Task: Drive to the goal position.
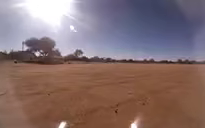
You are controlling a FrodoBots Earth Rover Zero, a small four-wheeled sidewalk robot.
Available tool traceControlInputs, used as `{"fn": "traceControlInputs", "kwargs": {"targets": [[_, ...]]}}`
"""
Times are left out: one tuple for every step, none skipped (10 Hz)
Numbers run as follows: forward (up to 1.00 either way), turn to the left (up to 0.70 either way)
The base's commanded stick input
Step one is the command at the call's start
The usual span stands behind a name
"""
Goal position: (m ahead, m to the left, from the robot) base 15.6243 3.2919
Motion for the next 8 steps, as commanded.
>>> {"fn": "traceControlInputs", "kwargs": {"targets": [[0.5,0.0],[0.5,0.0],[0.5,0.0],[0.5,0.0],[0.5,0.0],[0.5,0.0],[0.5,0.0],[0.5,0.0]]}}
